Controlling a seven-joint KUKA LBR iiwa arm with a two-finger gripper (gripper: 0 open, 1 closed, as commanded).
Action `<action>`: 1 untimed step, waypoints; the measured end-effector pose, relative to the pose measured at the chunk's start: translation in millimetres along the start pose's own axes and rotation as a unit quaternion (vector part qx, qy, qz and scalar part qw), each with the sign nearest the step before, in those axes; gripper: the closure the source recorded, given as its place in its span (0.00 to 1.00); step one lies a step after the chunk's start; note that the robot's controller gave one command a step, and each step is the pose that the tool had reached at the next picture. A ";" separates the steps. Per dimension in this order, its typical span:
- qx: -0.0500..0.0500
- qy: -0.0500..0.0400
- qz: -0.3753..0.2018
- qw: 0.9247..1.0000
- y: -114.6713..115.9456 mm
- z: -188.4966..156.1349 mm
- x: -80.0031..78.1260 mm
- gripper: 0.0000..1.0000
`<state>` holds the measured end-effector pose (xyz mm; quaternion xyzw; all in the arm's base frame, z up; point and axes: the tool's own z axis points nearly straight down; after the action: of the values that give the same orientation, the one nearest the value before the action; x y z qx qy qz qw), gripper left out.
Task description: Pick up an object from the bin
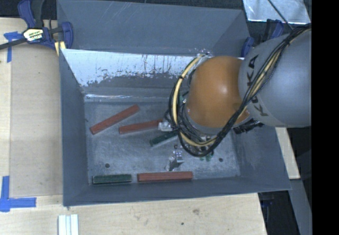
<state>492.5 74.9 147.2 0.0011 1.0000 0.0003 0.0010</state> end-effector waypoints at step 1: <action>0.000 0.000 0.000 1.000 0.0 0.0 0.0 0.00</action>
Offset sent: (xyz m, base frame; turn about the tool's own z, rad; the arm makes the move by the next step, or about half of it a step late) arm 0.0523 -0.0367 -0.0758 0.1239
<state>492.5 74.9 147.2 0.0013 1.0000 0.0003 0.0010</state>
